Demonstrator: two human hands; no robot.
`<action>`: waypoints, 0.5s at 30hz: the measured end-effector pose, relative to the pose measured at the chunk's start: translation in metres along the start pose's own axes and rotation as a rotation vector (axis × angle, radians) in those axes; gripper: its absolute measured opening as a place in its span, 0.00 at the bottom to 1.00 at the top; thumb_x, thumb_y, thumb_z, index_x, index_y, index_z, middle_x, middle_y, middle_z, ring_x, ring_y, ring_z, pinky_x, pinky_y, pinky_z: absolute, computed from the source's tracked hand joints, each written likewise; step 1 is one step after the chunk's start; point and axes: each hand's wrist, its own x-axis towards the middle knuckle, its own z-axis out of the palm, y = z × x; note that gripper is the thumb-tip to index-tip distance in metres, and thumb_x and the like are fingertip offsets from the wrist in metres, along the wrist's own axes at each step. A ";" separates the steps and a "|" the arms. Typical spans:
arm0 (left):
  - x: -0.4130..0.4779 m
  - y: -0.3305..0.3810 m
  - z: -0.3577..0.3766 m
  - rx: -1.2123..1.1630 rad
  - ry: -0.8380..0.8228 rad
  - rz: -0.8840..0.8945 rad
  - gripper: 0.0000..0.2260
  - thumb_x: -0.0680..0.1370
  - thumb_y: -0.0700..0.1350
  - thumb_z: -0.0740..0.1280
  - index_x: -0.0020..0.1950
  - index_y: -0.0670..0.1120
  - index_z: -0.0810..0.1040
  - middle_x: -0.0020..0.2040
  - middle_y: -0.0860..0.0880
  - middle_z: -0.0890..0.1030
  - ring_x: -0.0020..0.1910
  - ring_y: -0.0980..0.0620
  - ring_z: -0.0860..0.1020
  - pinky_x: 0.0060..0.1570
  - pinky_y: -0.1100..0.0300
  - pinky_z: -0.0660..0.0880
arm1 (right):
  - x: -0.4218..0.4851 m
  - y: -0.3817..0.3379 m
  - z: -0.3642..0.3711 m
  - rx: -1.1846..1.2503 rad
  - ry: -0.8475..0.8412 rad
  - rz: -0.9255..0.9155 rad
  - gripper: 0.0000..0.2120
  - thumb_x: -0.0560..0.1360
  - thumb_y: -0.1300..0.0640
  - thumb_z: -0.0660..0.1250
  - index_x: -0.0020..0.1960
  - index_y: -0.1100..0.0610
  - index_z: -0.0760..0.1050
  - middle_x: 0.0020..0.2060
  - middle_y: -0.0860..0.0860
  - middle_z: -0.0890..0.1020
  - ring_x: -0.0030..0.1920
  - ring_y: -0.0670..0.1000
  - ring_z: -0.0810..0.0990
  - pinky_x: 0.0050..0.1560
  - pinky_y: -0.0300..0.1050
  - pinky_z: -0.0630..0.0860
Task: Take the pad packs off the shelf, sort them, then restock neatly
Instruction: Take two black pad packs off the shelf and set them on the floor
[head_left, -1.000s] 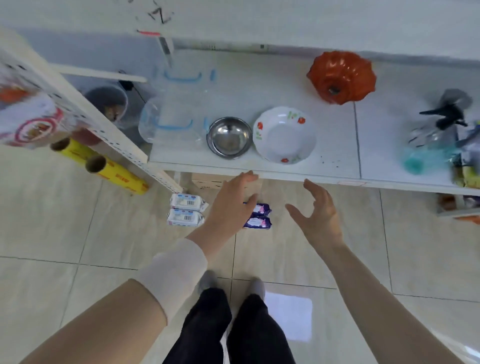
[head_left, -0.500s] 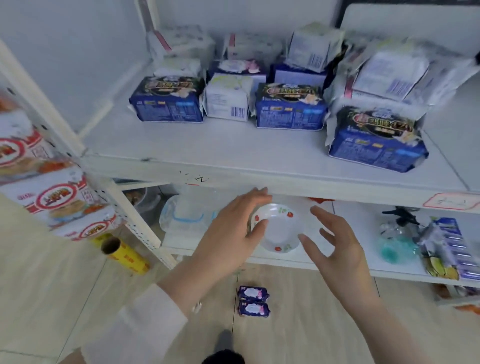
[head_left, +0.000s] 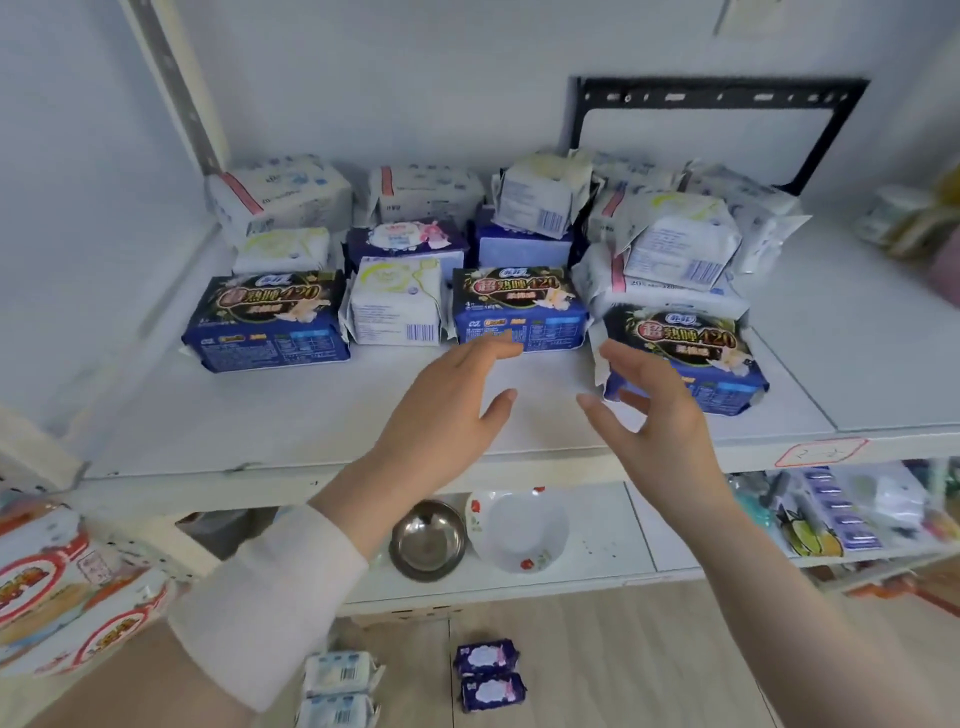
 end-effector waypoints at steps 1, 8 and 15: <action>0.007 0.001 0.000 0.022 -0.005 0.013 0.19 0.78 0.45 0.62 0.69 0.48 0.67 0.71 0.53 0.67 0.69 0.54 0.66 0.65 0.65 0.58 | 0.004 0.001 -0.003 -0.014 0.008 -0.011 0.23 0.72 0.58 0.71 0.65 0.58 0.71 0.56 0.50 0.75 0.54 0.45 0.74 0.58 0.41 0.73; 0.063 0.020 0.007 0.256 -0.041 0.152 0.19 0.79 0.46 0.61 0.70 0.48 0.66 0.72 0.52 0.66 0.72 0.54 0.61 0.70 0.61 0.54 | 0.042 0.017 -0.040 -0.198 0.095 -0.185 0.21 0.68 0.58 0.70 0.60 0.63 0.73 0.52 0.56 0.78 0.52 0.55 0.78 0.51 0.37 0.70; 0.115 0.051 0.021 0.346 -0.020 0.185 0.19 0.78 0.45 0.61 0.70 0.47 0.67 0.72 0.49 0.66 0.72 0.52 0.63 0.71 0.60 0.49 | 0.087 0.053 -0.088 -0.209 0.082 -0.220 0.22 0.70 0.53 0.67 0.61 0.61 0.73 0.55 0.55 0.77 0.54 0.53 0.77 0.54 0.49 0.77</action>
